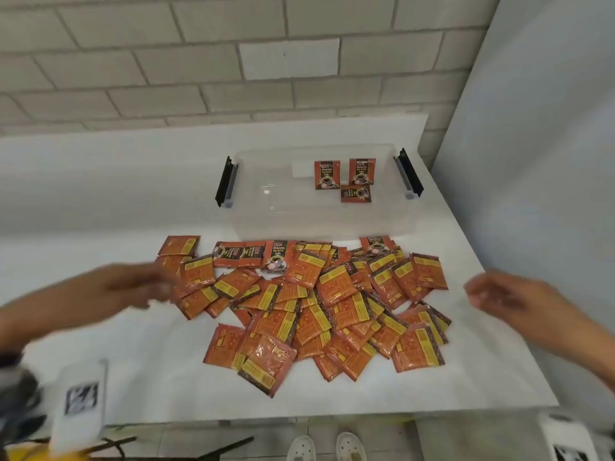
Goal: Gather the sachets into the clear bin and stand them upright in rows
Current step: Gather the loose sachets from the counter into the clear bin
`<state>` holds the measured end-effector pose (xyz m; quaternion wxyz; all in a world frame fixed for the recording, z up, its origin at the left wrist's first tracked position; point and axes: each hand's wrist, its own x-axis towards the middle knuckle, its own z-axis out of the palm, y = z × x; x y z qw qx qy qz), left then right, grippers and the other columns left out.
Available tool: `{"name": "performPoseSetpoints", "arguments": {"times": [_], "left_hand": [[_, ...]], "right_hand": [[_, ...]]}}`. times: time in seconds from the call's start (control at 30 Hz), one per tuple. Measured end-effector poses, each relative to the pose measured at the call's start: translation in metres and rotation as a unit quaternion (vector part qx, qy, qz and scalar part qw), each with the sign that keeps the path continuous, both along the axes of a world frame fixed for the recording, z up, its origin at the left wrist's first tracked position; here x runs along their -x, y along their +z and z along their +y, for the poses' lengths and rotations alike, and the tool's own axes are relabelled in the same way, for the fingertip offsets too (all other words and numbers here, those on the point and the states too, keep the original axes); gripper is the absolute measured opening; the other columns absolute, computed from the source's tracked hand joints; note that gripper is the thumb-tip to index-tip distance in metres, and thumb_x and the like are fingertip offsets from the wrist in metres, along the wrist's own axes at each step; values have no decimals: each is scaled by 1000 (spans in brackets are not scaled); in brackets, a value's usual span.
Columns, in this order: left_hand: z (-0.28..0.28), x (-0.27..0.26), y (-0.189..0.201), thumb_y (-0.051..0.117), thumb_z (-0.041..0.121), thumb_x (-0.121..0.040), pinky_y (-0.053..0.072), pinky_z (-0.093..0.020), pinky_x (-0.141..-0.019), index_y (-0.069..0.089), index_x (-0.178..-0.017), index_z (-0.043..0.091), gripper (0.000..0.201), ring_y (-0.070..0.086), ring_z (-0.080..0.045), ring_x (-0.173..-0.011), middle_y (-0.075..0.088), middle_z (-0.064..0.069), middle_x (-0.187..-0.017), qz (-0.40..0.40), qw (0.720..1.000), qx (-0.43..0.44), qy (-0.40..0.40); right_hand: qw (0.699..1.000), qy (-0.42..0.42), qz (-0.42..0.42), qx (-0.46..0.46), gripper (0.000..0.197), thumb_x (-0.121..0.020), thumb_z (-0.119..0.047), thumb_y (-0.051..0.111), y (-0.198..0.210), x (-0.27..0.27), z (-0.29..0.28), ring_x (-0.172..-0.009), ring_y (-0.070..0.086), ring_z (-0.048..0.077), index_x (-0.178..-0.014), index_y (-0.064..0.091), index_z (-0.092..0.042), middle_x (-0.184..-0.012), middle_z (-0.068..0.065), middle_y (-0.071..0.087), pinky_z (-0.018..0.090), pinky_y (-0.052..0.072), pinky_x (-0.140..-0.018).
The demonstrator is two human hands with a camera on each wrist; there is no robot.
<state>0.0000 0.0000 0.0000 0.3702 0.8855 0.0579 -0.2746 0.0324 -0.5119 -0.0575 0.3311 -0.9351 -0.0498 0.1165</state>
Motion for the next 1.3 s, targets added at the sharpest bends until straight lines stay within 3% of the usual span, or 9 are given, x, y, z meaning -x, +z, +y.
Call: {"name": "performPoseSetpoints", "arguments": {"times": [0.1,0.23,0.37,0.57,0.7,0.8,0.93,1.1,1.3], "left_hand": [[29,-59,-20,51,23,-98,47,-30,-85,60,-120,24,24,59,-18,-104,63,-2,-123,-41,989,-143,-19],[44,-112,-63,39,25,-103,37,-42,-105,31,-147,20,46,43,-30,-130,40,-12,-147,-21,956,-286,-54],[46,-130,-82,43,29,-101,42,-46,-103,22,-151,20,55,49,-35,-124,42,-18,-144,-7,958,-285,-36],[58,-141,-99,75,27,-82,45,-48,-97,39,-139,16,68,56,-36,-108,54,-20,-124,-36,965,-245,83],[67,-143,-84,78,1,-75,47,-51,-96,38,-136,3,73,56,-39,-109,57,-25,-122,-86,969,-118,199],[80,-136,-62,78,1,-74,49,-43,-91,39,-131,5,70,58,-36,-101,59,-23,-112,-79,968,-47,234],[77,-116,-56,76,2,-77,49,-28,-75,43,-118,8,54,61,-25,-90,60,-13,-102,23,983,-40,178],[84,-104,-96,91,30,-59,49,-48,-94,54,-117,17,70,59,-28,-100,57,-12,-115,30,976,-192,99],[69,-104,-86,81,2,-71,48,-38,-79,63,-106,4,39,60,-29,-87,67,-13,-91,-9,980,-148,135]], "right_hand": [[993,-6,25,113,46,-91,-26,63,-19,-48,4,-113,56,19,-135,48,-22,-135,5,55,32,45,-94],[978,54,94,181,75,-91,-40,60,-50,-75,11,-129,40,29,-152,19,-29,-141,12,41,42,39,-104],[980,32,73,180,70,-85,-40,68,-58,-82,10,-116,42,25,-144,34,-26,-118,6,40,42,43,-99],[993,18,104,47,51,-70,-23,85,-44,-88,10,-103,50,17,-103,46,-24,-111,-1,44,26,43,-76],[996,-30,78,-22,73,-46,-70,79,-31,-91,1,-95,61,26,-92,61,-17,-97,5,66,39,44,-82],[989,-49,88,-112,89,-34,-70,84,-20,-88,-4,-90,68,20,-101,60,-17,-92,3,73,32,48,-80],[985,10,165,-49,69,-59,-50,81,-29,-75,13,-95,67,15,-118,54,-26,-103,-4,72,30,47,-84],[986,31,140,87,44,-80,-36,75,-44,-74,36,-89,56,11,-115,53,-21,-104,-4,57,15,39,-68],[990,-11,142,12,40,-71,-41,78,-33,-82,27,-95,62,21,-99,60,-19,-97,1,68,33,45,-79]]}}
